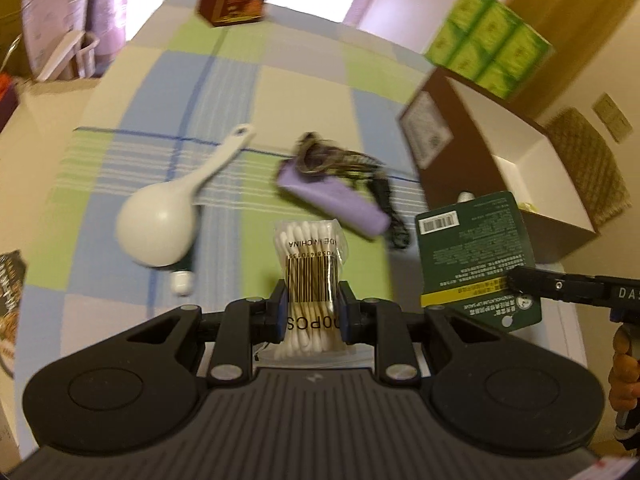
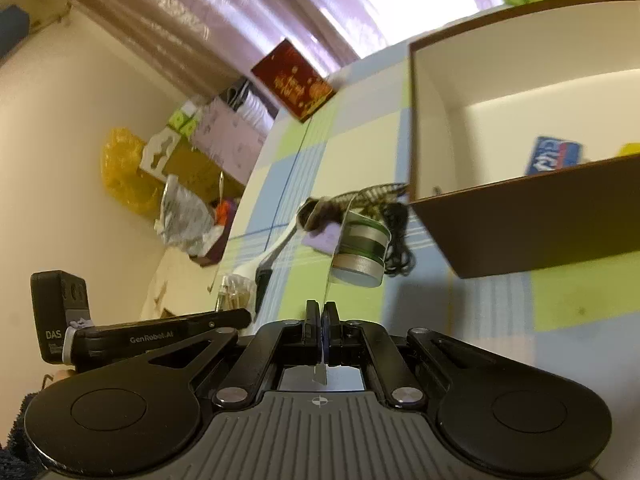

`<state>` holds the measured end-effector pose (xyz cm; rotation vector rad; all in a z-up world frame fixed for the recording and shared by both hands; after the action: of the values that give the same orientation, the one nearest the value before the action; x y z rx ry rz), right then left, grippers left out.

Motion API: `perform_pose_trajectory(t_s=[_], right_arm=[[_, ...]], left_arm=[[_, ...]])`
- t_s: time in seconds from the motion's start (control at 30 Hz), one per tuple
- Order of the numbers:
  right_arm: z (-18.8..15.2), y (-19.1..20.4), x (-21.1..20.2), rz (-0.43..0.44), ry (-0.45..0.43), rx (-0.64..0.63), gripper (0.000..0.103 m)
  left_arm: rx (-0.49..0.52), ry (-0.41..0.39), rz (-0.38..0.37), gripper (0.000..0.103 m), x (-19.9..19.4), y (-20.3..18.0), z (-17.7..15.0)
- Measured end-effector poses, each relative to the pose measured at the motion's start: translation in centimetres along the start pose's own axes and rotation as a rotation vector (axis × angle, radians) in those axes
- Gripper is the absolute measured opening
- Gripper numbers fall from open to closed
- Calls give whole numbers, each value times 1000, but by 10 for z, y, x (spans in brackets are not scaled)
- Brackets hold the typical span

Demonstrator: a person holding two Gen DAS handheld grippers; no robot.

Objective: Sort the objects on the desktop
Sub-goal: 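Carry both items over the brown box and release them inside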

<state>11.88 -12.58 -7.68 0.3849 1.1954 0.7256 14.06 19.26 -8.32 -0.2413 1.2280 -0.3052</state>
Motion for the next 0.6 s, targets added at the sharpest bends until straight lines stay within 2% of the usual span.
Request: perform_pose_trajectory(t_s=[0.3,0.6], right_arm=[[-5,-23,-62,10,-113,54,0],[5,-54,-109,11,-209,104,0]], left_arm=[[129,-24,-71,20,-2,-73,9],[246,-42,-103,20,9,-143,28]])
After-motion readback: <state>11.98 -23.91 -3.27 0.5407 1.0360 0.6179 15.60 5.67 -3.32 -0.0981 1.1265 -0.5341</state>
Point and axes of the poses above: each gripper's, at about its wrist camera, not at the fingertips, and x roughly the way its jaws point, y to its left, z to its top, the point moved 2 cm from there along x, roughly the way its jaws point, and after that the axes turned 12 degrees about y, right-handed, at the moved point
